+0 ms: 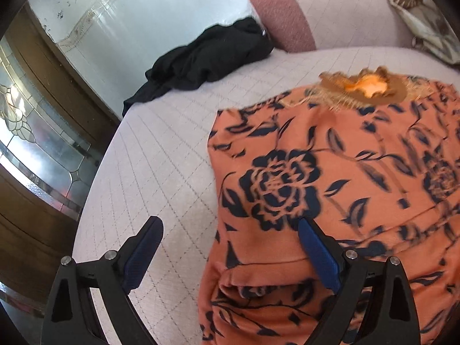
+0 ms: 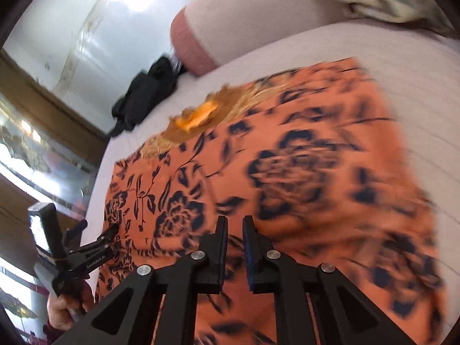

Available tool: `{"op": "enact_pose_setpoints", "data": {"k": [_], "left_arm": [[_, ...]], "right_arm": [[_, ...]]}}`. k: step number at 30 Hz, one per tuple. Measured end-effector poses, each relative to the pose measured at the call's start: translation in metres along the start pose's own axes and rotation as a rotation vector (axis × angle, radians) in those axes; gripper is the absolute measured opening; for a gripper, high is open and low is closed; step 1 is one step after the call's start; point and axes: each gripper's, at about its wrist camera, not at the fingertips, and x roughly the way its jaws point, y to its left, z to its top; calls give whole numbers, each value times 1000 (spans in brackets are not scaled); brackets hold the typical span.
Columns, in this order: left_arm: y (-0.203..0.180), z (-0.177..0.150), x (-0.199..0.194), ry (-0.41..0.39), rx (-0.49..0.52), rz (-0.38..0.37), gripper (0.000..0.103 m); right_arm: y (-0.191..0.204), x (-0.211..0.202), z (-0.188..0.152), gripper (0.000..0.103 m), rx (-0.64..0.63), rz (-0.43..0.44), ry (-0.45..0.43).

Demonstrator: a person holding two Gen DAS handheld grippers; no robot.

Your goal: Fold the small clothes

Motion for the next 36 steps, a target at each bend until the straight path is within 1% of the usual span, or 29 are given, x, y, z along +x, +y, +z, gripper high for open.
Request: {"op": "enact_pose_setpoints", "data": {"k": [1, 3, 4, 6, 7, 9, 12, 16, 20, 26, 36], "left_arm": [[-2, -1, -10, -26, -2, -8, 95], [-7, -4, -29, -85, 0, -24, 95], [-10, -8, -40, -115, 3, -38, 95], [-16, -15, -60, -155, 9, -71, 95], [-21, -18, -68, -170, 12, -86, 95], [-28, -24, -87, -196, 14, -121, 95], [-34, -30, -103, -209, -8, -169, 95], [-37, -45, -126, -208, -68, -234, 95], [-29, -65, -138, -171, -150, -267, 95], [-20, -84, -151, -151, -188, -237, 95], [-14, -106, -180, -155, -173, -191, 95]], "right_arm": [[-8, -8, -2, 15, 9, -8, -10], [-23, -24, -12, 15, 33, -7, -21], [-29, -28, -19, 15, 44, -5, -13], [-45, -26, -36, 20, 71, -18, 35], [-47, -28, -43, 20, 80, 0, 30], [-55, -39, -62, 20, 97, 51, -44], [-53, -47, -75, 20, 80, 45, -68], [-44, -51, -83, 20, 59, 3, -38], [-42, -57, -92, 20, 64, -1, -20], [-39, -65, -109, 21, 49, -17, -23], [-29, -76, -127, 21, 15, -67, -18]]}}
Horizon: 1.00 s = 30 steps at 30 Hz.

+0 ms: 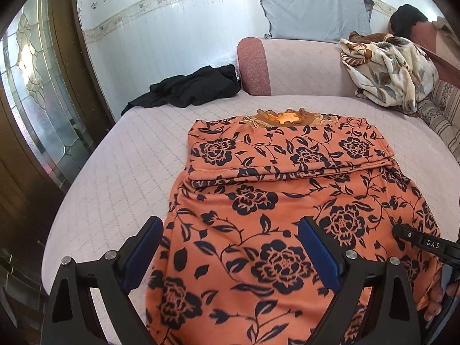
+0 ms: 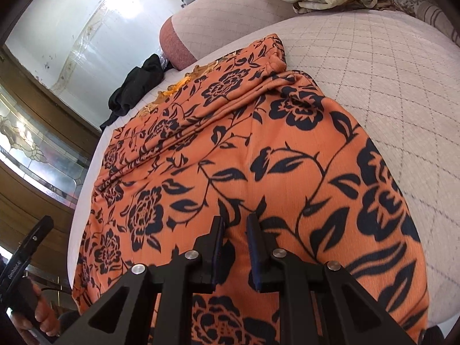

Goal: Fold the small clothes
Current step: 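Grasp the blouse hem with the left gripper while the right gripper grasps beside it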

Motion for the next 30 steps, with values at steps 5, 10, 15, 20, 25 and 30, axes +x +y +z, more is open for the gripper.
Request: {"op": "enact_pose_setpoints", "data": {"k": [5, 10, 15, 20, 25, 30], "left_arm": [[1, -3, -21, -19, 8, 16, 95], [0, -10, -41, -31, 20, 24, 95], [9, -31, -45, 20, -2, 7, 95], [42, -74, -27, 147, -76, 38, 95], [85, -114, -6, 273, -200, 85, 95], [123, -133, -1, 319, -322, 93, 95]], "right_arm": [[2, -7, -10, 21, -6, -13, 21], [2, -16, -25, 21, -10, -6, 27], [-1, -28, -41, 21, -3, 21, 50], [-11, -34, -53, 21, 31, 69, 61], [-13, -39, -59, 20, 30, 86, 71], [-18, -42, -61, 20, 38, 120, 109]]}}
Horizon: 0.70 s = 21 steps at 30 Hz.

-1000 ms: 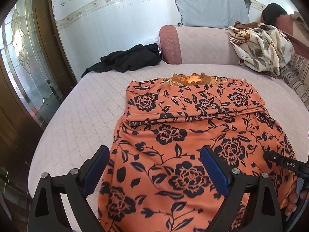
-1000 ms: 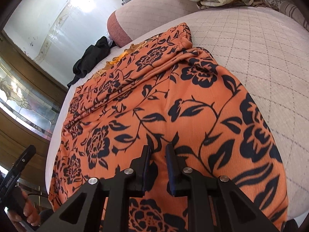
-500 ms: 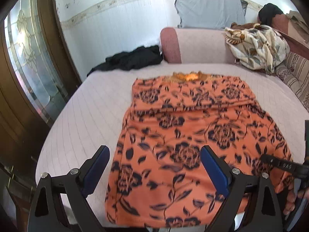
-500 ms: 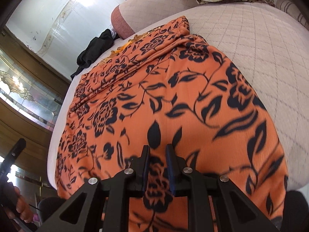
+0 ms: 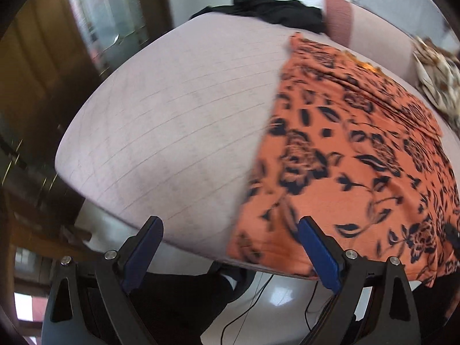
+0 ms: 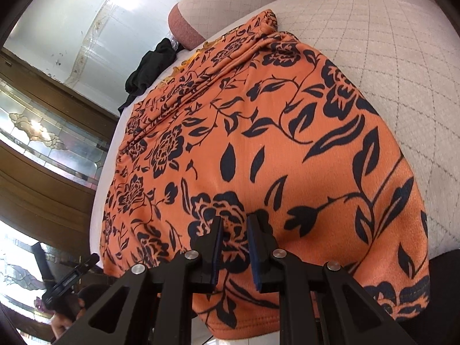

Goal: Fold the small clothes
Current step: 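Grasp the blouse hem with the left gripper while the right gripper grasps beside it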

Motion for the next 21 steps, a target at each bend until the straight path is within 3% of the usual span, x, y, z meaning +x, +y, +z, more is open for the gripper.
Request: {"op": "enact_pose_setpoints", "data": {"k": [8, 13, 18, 21], "left_arm": [[7, -11, -2, 18, 3, -73, 91], [-6, -6, 7, 52, 33, -179, 65], [-3, -2, 26, 108, 11, -251, 29], [3, -1, 27, 115, -13, -287, 23]], "right_arm": [[-10, -1, -5, 20, 33, 51, 4], [-8, -2, -7, 20, 15, 43, 5], [-12, -5, -8, 20, 15, 60, 16], [-10, -9, -6, 20, -15, 43, 44]]}}
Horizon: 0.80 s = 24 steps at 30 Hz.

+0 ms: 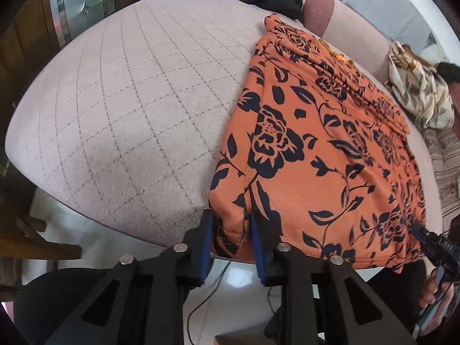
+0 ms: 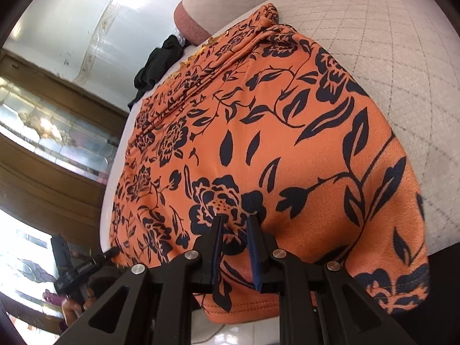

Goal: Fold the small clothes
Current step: 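Grasp the blouse hem with the left gripper while the right gripper grasps beside it, then lift the hem with both grippers and fold it toward the collar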

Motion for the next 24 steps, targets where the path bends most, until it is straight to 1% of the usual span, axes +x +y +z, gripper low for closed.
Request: {"op": "enact_pose_setpoints", "data": {"k": [2, 4, 5, 6, 7, 8, 9, 10, 11, 13, 14, 16, 17, 18, 19, 21, 23, 24], "left_arm": [[-1, 0, -1, 3, 11, 6, 23], [-1, 0, -1, 9, 14, 18, 24], [-1, 1, 0, 12, 13, 23, 27], [-2, 3, 0, 16, 18, 37, 37], [-4, 4, 0, 16, 25, 55, 45], [-5, 5, 0, 11, 34, 76, 61], [-6, 6, -3, -6, 46, 103, 65], [-7, 7, -4, -21, 57, 116, 65], [-8, 8, -5, -25, 68, 120, 65], [-10, 12, -3, -16, 66, 115, 65], [-10, 13, -1, -7, 61, 111, 65], [-8, 14, 2, 9, 46, 87, 53], [-8, 14, 5, 22, 43, 77, 34], [-6, 11, 6, 34, 43, 76, 26], [-5, 10, 7, 37, 42, 77, 23], [-4, 8, 5, 31, 39, 77, 23], [-5, 9, 5, 33, 46, 81, 23], [-5, 9, 5, 35, 48, 84, 24]], "right_arm": [[-1, -6, 3, 20, -5, -3, 8], [-4, -15, 7, 20, 6, 5, -8], [-6, -20, 8, 20, 10, 2, -17], [-9, -27, 12, 21, 17, -14, -27], [-11, -31, 14, 25, 23, -27, -31], [-16, -37, 17, 38, 38, -43, -35], [-20, -42, 19, 51, 53, -48, -37], [-25, -50, 20, 79, 77, -47, -45], [-30, -56, 21, 82, 92, -41, -66], [-34, -65, 19, 82, 93, -32, -83], [-35, -66, 19, 82, 91, -47, -77], [-38, -70, 18, 81, 93, -105, -84], [-41, -74, 18, 81, 97, -118, -103], [-43, -77, 19, 80, 103, -115, -117], [-47, -79, 20, 80, 110, -115, -117], [-55, -81, 23, 77, 125, -154, -94], [-62, -79, 23, 65, 131, -173, -64], [-66, -75, 22, 62, 143, -170, -37]]}}
